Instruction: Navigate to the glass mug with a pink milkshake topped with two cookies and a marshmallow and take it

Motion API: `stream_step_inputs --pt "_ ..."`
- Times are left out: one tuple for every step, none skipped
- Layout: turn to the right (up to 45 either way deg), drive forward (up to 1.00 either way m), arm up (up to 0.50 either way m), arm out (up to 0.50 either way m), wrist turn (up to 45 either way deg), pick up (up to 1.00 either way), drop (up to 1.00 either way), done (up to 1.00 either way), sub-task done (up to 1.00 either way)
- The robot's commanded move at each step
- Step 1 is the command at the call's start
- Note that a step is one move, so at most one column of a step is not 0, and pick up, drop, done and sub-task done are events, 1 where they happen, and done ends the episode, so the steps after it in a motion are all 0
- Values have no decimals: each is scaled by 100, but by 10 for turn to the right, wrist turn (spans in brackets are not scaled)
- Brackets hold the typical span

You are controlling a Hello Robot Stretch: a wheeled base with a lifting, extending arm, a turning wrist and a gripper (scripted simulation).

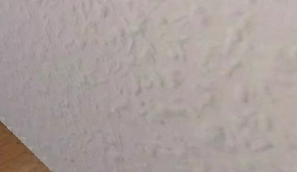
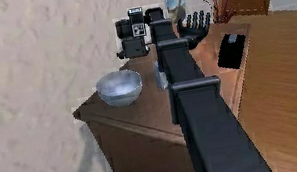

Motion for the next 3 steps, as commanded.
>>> stream_step_inputs --pt "0 0 0 0 240 0 0 0 0" --pt "0 0 0 0 0 100 0 0 0" --pt "0 0 0 0 0 0 0 100 0"
